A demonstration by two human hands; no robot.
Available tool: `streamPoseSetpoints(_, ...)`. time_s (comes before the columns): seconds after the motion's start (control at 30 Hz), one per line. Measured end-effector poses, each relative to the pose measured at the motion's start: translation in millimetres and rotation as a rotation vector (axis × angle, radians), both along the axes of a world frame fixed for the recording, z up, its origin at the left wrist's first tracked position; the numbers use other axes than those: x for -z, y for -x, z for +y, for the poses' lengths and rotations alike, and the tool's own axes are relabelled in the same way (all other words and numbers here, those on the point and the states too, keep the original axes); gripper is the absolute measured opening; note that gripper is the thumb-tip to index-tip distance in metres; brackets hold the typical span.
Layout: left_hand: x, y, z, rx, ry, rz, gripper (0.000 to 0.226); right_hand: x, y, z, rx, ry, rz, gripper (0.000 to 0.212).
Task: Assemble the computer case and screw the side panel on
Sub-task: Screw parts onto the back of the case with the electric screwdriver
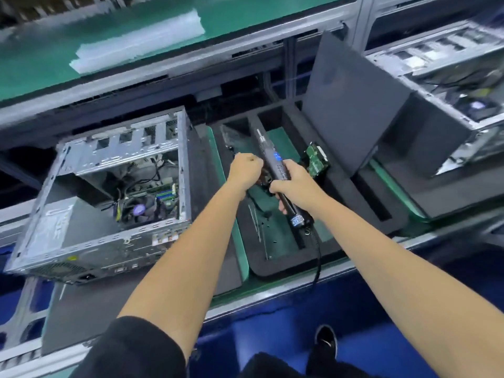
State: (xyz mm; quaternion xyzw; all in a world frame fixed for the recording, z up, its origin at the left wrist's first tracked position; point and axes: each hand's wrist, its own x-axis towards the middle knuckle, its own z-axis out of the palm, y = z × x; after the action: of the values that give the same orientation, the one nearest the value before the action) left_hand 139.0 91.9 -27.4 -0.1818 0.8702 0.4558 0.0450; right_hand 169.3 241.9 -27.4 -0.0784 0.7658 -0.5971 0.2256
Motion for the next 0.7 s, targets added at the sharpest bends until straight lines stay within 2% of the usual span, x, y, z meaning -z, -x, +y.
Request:
streamPoseSetpoints(0.1,39.8,-4.0,13.5,0.215,0.181,-0.146,0.012,31.2,15.7,15.8,-0.027,-0.054,-0.057,0.038)
streamPoseSetpoints(0.17,60.8,-5.2,18.3,0.384,0.355,-0.246,0.008,46.6,23.2,19.7,-0.037,-0.064,-0.084,0.035)
streamPoseSetpoints(0.27,87.5,-8.6,19.5,0.519,0.627,-0.312,0.005,62.9,29.1,20.4,-0.048,-0.058,-0.139,0.028)
streamPoseSetpoints(0.37,107.9,-10.0,19.0,0.634,0.872,-0.315,0.017,74.9,32.8,17.7,-0.047,-0.06,-0.166,0.025)
streamPoseSetpoints(0.57,135.6,-3.0,26.8,0.69,0.922,-0.38,0.028,89.1,41.1,12.1,-0.06,-0.049,-0.207,0.029)
streamPoseSetpoints(0.7,146.4,4.4,29.1,0.647,0.79,-0.485,0.033,93.9,45.0,9.1,-0.044,-0.046,-0.221,0.03)
